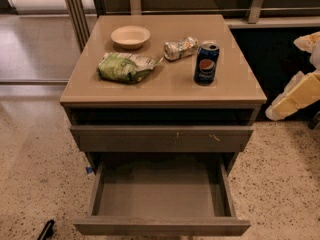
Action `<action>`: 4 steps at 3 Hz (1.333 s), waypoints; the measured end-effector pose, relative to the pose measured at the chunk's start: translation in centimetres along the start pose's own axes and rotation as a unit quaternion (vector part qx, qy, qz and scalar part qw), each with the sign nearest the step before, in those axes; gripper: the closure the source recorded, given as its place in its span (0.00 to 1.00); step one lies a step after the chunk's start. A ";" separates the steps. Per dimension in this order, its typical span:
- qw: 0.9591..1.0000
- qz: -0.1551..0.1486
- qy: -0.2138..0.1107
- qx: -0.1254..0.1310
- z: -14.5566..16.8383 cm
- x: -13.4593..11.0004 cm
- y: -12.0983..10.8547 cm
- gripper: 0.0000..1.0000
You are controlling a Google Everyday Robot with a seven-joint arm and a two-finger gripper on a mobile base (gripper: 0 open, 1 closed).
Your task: Place pepsi can into middle drawer
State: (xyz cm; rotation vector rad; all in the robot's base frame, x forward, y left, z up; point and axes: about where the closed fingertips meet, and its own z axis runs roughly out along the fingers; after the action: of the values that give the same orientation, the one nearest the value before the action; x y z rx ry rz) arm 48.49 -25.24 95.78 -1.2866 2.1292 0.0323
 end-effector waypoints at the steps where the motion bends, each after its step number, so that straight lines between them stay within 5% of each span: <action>1: 0.995 0.029 -0.086 0.032 2.6 -0.4 -4.0 0.00; 2: 0.986 0.025 -0.160 0.035 5.3 -2.8 -7.6 0.00; 4: 0.958 -0.006 -0.288 0.001 8.2 -10.9 -11.1 0.00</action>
Offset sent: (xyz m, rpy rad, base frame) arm 0.1573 0.0052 0.0072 0.4022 -0.3262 0.0741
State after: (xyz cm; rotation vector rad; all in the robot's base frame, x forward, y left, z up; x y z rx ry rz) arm 64.99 -19.72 98.34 -1.1172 1.6172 0.3552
